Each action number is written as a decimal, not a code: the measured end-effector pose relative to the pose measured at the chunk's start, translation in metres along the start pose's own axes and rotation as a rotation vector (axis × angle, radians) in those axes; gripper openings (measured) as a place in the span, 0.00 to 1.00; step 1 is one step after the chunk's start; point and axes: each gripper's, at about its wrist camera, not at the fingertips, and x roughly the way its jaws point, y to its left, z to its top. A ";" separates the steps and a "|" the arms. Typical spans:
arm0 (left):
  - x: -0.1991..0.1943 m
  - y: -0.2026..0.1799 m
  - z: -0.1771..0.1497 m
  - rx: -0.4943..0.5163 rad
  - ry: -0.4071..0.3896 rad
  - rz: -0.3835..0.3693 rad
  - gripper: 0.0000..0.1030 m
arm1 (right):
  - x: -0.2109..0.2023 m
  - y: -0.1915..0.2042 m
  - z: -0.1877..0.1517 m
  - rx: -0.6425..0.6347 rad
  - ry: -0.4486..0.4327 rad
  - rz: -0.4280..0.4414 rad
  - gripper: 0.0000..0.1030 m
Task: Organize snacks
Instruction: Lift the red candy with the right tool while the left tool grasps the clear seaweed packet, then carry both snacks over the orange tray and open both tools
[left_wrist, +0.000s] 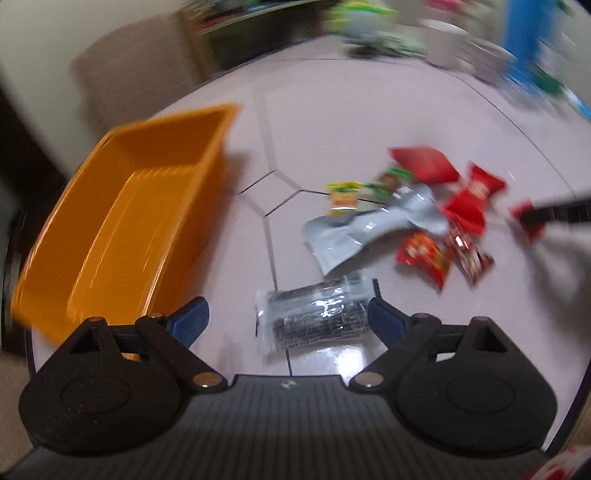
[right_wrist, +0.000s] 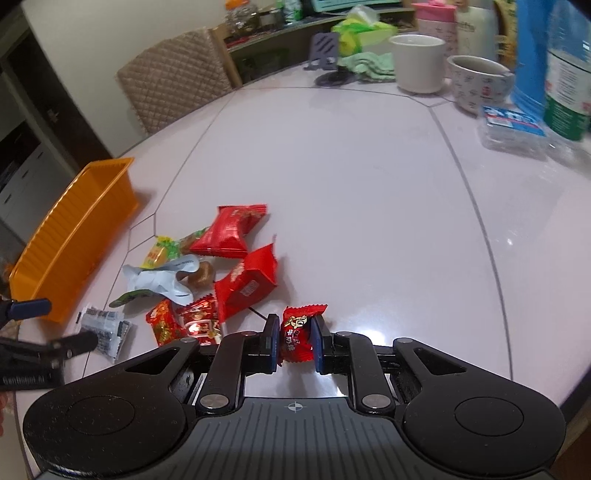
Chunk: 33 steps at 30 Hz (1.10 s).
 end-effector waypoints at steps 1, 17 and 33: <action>0.002 -0.002 0.000 0.055 -0.002 -0.013 0.89 | -0.002 -0.001 -0.002 0.013 0.000 -0.007 0.18; 0.028 -0.008 -0.006 0.214 0.063 -0.233 0.53 | -0.031 0.006 -0.032 0.141 -0.038 -0.112 0.18; -0.016 0.008 -0.024 -0.033 0.054 -0.289 0.36 | -0.050 0.043 -0.035 0.074 -0.085 -0.057 0.18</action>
